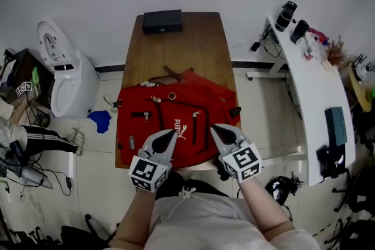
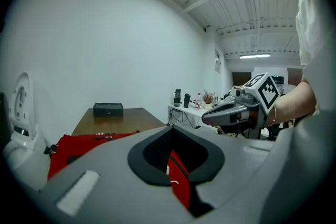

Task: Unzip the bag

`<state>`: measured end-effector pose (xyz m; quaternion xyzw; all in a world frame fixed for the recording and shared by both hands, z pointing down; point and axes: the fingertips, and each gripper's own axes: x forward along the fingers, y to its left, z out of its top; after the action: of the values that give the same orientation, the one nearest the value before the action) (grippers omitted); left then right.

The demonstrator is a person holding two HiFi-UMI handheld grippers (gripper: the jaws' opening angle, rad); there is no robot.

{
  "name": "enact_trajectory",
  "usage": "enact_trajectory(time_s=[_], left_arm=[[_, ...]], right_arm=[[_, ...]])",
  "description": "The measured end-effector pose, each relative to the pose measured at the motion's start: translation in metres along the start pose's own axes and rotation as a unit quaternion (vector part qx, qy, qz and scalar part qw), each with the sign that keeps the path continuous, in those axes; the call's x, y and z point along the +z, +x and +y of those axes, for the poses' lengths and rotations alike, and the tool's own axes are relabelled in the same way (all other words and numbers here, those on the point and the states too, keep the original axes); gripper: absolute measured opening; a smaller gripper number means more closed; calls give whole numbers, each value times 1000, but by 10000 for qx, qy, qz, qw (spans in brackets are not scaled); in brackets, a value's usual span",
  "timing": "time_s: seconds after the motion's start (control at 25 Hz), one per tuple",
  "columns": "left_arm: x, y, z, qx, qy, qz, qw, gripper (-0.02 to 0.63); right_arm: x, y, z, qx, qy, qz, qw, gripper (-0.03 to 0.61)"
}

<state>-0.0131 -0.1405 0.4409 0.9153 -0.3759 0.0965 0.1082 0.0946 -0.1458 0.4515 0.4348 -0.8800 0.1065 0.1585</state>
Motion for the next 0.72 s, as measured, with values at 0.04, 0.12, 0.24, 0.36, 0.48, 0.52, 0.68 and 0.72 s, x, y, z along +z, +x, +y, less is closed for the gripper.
enact_trajectory(time_s=[0.04, 0.12, 0.24, 0.36, 0.48, 0.52, 0.68, 0.72], left_arm=[[-1, 5, 2, 4, -26, 40, 10000, 6], [-2, 16, 8, -23, -68, 111, 9999, 6], [-6, 32, 16, -108, -93, 240, 9996, 6], [-13, 49, 23, -229, -130, 406, 9988, 6], [-25, 67, 30, -352, -112, 647, 9972, 6], [-30, 73, 33, -371, -64, 741, 9965, 6], [-44, 94, 45, -368, 12, 1062, 9937, 6], [-47, 97, 46, -393, -34, 1142, 9927, 6]], right_arm=[[-4, 4, -4, 27, 27, 85, 10000, 9], [-8, 13, -12, 57, 81, 209, 9997, 9], [-10, 28, -17, 114, 125, 295, 9994, 9], [-15, 42, -22, 149, 161, 411, 9989, 9], [-25, 59, -26, 213, 264, 569, 9978, 9], [-29, 65, -27, 236, 269, 636, 9973, 9], [-41, 88, -35, 274, 123, 891, 9956, 9], [-44, 94, -36, 309, 127, 944, 9950, 13]])
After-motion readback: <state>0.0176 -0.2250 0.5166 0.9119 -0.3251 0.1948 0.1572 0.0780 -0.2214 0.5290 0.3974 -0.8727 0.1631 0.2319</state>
